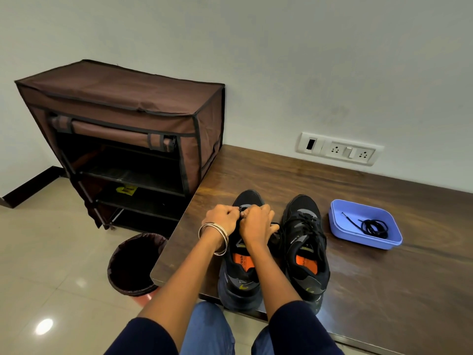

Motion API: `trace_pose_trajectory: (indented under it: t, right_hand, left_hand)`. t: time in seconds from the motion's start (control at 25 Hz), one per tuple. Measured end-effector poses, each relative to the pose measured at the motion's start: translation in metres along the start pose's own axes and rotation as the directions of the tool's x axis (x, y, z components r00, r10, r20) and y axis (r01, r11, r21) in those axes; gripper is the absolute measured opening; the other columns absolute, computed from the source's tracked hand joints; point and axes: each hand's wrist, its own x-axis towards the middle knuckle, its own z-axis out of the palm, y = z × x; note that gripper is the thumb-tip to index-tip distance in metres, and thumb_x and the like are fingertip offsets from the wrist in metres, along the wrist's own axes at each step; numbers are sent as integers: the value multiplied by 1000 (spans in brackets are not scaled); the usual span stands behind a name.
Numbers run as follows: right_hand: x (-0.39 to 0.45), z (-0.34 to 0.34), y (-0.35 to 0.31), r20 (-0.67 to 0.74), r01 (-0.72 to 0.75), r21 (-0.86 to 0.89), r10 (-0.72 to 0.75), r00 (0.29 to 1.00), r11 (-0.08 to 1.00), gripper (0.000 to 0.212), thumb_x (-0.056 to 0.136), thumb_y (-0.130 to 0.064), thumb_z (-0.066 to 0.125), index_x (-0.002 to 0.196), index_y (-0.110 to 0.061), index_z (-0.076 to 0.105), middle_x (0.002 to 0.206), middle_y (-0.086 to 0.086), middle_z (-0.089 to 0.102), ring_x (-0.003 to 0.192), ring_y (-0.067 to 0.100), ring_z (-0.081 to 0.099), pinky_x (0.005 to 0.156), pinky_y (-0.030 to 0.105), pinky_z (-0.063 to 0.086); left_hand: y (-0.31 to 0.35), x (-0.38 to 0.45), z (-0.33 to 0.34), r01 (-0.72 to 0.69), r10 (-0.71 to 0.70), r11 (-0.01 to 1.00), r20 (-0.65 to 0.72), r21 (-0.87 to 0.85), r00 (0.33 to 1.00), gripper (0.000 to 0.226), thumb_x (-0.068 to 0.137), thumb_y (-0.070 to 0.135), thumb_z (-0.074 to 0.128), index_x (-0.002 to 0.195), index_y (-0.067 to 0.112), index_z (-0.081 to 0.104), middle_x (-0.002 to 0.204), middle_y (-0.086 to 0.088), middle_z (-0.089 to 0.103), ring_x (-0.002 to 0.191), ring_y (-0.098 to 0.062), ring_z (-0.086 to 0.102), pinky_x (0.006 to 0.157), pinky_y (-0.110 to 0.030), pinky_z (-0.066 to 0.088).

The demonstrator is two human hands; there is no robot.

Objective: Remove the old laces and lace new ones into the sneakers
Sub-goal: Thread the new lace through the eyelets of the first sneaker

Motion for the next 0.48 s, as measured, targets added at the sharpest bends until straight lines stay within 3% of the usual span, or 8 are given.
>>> trace_pose_trajectory:
  t: [0.2,0.32,0.4,0.48]
  right_hand:
    - [7,-2,1,16,153,-85,-152,988,985,20,96,-19,48,109,-12,62,121,7,48,117,26,44,93,44,40]
    - [11,-9,5,48,188,16,-188,981,982,14,91,-9,51,97,-8,63,115,9,51,109,28,51,82,42,47]
    - [13,-13,9,65,223,43,-225,972,974,14,89,-3,49,87,-10,61,109,8,53,102,25,54,69,34,40]
    - [14,-16,12,86,273,51,-277,957,961,17,89,-2,49,91,-9,63,109,8,54,100,23,54,67,26,33]
  left_hand:
    - [8,0,-9,-59,48,986,76,153,996,32,94,33,47,119,31,66,119,-9,65,107,-31,59,92,-37,49]
    - [12,0,-11,-110,87,962,101,251,991,32,94,32,47,119,27,66,121,-10,64,110,-31,58,94,-37,48]
    - [11,3,-14,-133,100,945,124,300,987,33,93,35,49,120,27,67,121,-9,63,111,-30,57,94,-36,48]
    - [9,7,-15,-133,95,948,142,291,985,33,91,37,52,120,31,66,121,-7,63,112,-28,57,94,-35,48]
